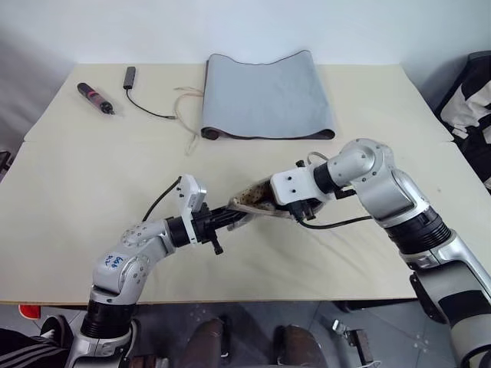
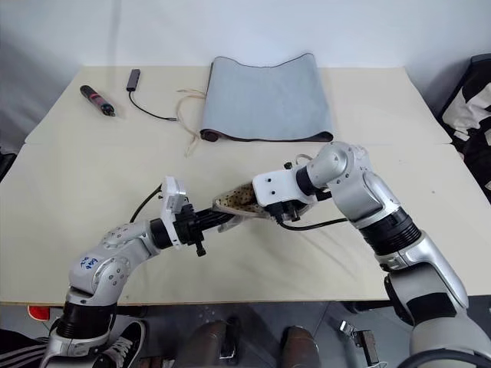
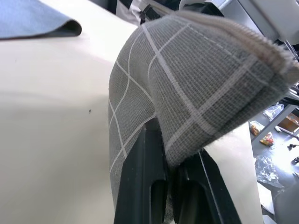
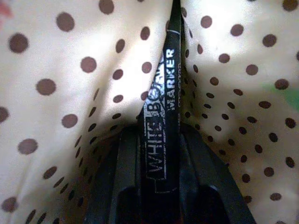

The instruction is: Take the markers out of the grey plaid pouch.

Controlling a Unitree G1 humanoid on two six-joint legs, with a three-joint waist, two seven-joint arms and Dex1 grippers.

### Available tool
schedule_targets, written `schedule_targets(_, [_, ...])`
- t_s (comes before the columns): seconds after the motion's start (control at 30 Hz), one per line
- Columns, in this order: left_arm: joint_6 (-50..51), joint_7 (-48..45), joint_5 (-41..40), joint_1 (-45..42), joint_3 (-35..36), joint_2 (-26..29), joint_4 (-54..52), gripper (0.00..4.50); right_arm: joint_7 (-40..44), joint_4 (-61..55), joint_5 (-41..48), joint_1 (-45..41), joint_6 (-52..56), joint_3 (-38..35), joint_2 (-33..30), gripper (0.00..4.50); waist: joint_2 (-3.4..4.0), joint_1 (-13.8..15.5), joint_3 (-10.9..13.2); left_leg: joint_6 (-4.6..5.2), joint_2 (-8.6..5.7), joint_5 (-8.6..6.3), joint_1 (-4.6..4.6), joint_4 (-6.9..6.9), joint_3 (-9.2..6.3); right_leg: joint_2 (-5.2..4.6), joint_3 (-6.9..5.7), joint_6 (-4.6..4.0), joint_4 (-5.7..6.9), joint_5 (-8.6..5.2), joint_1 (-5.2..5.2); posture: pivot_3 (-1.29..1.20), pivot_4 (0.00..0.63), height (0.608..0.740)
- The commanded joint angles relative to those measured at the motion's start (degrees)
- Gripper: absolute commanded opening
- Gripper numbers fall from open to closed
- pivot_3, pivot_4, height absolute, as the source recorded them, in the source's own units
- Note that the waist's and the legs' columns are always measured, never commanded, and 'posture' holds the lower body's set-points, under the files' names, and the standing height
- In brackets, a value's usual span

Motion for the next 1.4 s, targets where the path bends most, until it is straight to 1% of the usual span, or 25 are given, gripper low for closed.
schedule_targets(0.03, [0.54, -0.10, -0.26, 0.96, -0.23, 0.34, 0.28, 0.00, -2.25, 0.11, 0.07, -1.10, 0.05, -4.04, -2.84, 0.59, 0.00, 0.00, 0.00, 0.00, 0.00, 0.00, 0.00, 0.00, 0.00, 0.00, 0.00, 0.00, 0.00, 0.00, 0.00, 0.00, 0.150, 0.740])
schedule_targets(0.17, [4.30, 0.44, -3.81, 0.82, 1.03, 0.04, -0.76, 0.00, -4.45, 1.96, -3.76, -1.43, 0.55, -1.60, -4.46, 0.59, 0.00, 0.01, 0.00, 0.00, -0.01, 0.00, 0.00, 0.00, 0.00, -0.01, 0.00, 0.00, -0.01, 0.00, 0.01, 0.00, 0.150, 0.740])
schedule_targets(0.3, [6.50, 1.12, -5.69, 0.34, 1.10, -0.48, -2.13, 0.00, -3.67, 0.43, -1.60, -0.73, 3.19, -1.45, -2.94, 0.59, 0.00, 0.00, 0.00, 0.01, 0.00, 0.00, 0.00, 0.00, 0.00, 0.00, 0.00, 0.00, -0.01, 0.00, 0.01, 0.00, 0.150, 0.740])
schedule_targets(0.5, [-2.25, 3.48, 2.97, -0.12, 1.01, 0.51, 3.05, 0.00, -1.30, -2.21, 4.78, -0.54, 5.84, -5.34, -4.33, 0.59, 0.00, 0.08, 0.00, 0.01, 0.00, 0.00, 0.00, 0.01, 0.00, 0.00, -0.01, 0.00, -0.04, 0.00, 0.01, 0.00, 0.150, 0.740])
schedule_targets(0.63, [-3.58, 4.10, 2.69, -0.85, 1.89, -0.75, 4.31, 0.00, -0.50, -4.03, 8.92, -0.13, 8.24, -7.47, -4.55, 0.59, -0.01, 0.08, 0.00, 0.04, -0.02, -0.02, -0.02, 0.01, 0.01, -0.03, -0.02, 0.00, -0.04, 0.00, 0.02, 0.00, 0.150, 0.740])
schedule_targets(0.87, [-4.34, 3.94, 3.71, -1.00, 1.13, -0.88, 4.74, 0.00, -0.79, -6.89, 15.35, 0.79, 11.96, -10.47, -3.76, 0.59, -0.01, 0.05, 0.00, 0.04, -0.01, -0.03, -0.02, 0.00, 0.01, -0.04, -0.02, 0.00, -0.03, 0.00, 0.01, 0.00, 0.150, 0.740])
schedule_targets(0.97, [-4.58, 4.20, 4.02, -1.05, 1.36, -0.82, 4.83, 0.00, -1.80, -10.47, 22.29, -0.93, 17.85, -14.94, -2.02, 0.59, -0.01, 0.06, 0.01, 0.04, -0.01, -0.03, -0.02, 0.00, 0.01, -0.04, -0.03, 0.00, -0.03, 0.00, 0.00, 0.00, 0.150, 0.740])
schedule_targets(1.03, [-4.78, 4.16, 4.28, -1.10, 1.60, -0.51, 5.12, 0.00, -2.23, -11.93, 25.79, -1.92, 20.43, -17.30, -1.93, 0.59, -0.01, 0.06, 0.01, 0.04, 0.00, -0.04, -0.03, 0.00, 0.00, -0.05, -0.02, 0.00, -0.03, 0.00, 0.00, 0.00, 0.150, 0.740])
schedule_targets(1.13, [-5.39, 4.22, 4.58, -1.05, 2.43, -0.10, 5.93, 0.00, -4.44, -12.89, 33.16, -3.64, 26.32, -23.24, -1.19, 0.59, -0.01, 0.05, 0.01, 0.06, -0.01, -0.05, -0.02, 0.00, 0.00, -0.07, -0.03, 0.00, -0.03, 0.00, 0.00, 0.00, 0.150, 0.740])
schedule_targets(1.2, [-5.58, 4.22, 4.57, -1.00, 2.60, -0.12, 6.17, 0.00, -5.27, -12.91, 34.81, -3.49, 27.54, -24.63, -2.19, 0.59, -0.01, 0.12, 0.00, 0.07, -0.01, -0.06, -0.02, 0.00, 0.00, -0.11, -0.03, 0.00, -0.05, 0.00, 0.00, 0.00, 0.150, 0.740])
schedule_targets(1.27, [-5.59, 4.21, 4.45, -0.94, 2.70, -0.20, 6.11, 0.00, -5.43, -11.48, 31.87, -1.84, 25.61, -23.42, -5.95, 0.59, -0.01, 0.32, 0.00, 0.08, -0.02, -0.10, -0.02, 0.00, 0.00, -0.14, -0.05, 0.00, -0.09, 0.00, 0.01, 0.00, 0.150, 0.740])
schedule_targets(1.4, [-5.20, 3.81, 3.30, -0.48, 4.22, 0.44, 5.74, 0.00, -6.74, -3.23, 19.57, 3.46, 13.15, -17.82, -15.85, 0.59, -0.04, 1.15, 0.02, 0.15, -0.10, -0.16, -0.03, 0.01, 0.11, -0.23, -0.03, 0.03, -0.19, 0.02, 0.00, 0.00, 0.150, 0.740])
